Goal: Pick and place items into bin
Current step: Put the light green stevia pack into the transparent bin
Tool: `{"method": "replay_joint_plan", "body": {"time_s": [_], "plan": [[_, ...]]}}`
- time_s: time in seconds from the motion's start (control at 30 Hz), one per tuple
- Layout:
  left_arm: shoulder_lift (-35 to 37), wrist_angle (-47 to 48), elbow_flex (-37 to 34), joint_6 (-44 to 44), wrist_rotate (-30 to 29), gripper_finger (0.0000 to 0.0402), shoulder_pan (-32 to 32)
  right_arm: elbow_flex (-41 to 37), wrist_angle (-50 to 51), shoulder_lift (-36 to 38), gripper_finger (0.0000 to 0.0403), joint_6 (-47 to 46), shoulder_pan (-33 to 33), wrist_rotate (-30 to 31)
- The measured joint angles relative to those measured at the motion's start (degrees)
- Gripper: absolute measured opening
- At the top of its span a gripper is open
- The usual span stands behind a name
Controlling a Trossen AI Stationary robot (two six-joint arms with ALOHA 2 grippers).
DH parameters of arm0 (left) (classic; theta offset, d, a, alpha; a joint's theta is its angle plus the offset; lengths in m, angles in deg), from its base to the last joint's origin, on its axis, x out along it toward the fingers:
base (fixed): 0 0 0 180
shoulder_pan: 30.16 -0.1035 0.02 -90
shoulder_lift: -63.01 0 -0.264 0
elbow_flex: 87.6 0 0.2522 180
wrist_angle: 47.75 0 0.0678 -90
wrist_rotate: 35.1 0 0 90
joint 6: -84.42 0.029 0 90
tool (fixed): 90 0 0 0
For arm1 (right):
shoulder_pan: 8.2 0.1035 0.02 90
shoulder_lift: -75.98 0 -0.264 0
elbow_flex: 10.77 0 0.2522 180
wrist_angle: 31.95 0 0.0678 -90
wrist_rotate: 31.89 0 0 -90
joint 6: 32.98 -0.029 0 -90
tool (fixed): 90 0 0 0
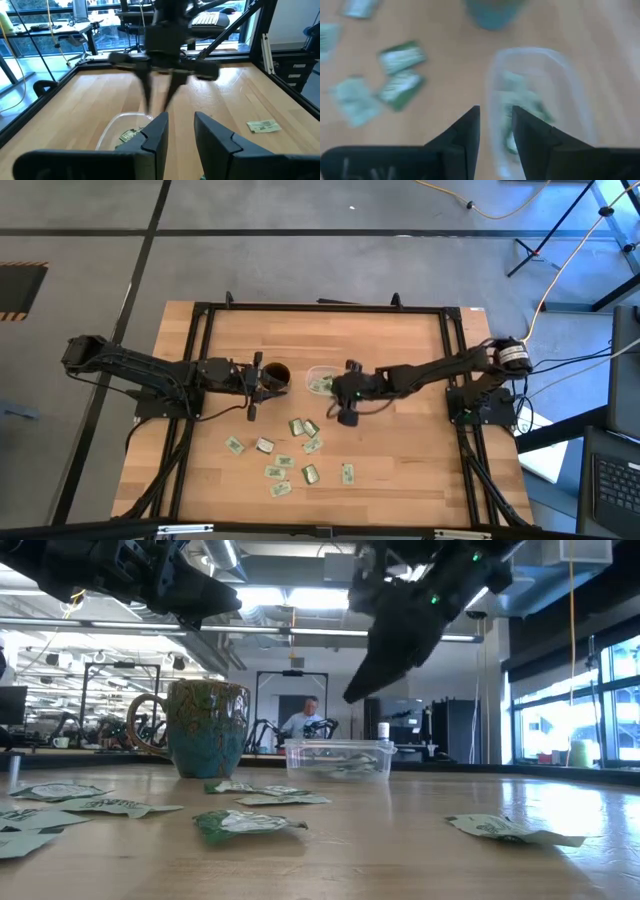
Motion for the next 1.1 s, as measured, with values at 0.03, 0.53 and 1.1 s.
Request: {"method": "replay_joint_plan", "body": {"time_s": [0.03,0.53,1.1], "plan": [[0.0,-0.02,0.0,0.0,0.0,0.0088,0.0,0.06,-0.04,0.0,0.0115,0.15,1.11,-1.26],[0.0,-0.17,0.0,0.0,0.0,0.0088,0.0,-3.42,-1.65,-2.74,0.0114,-12.31,19.29,-10.87],[0.0,0.0,0.02,0.0,0.0,0.0088,0.0,-3.44,-11.93,-13.44,0.0114,-12.01,22.25,-9.41]]}}
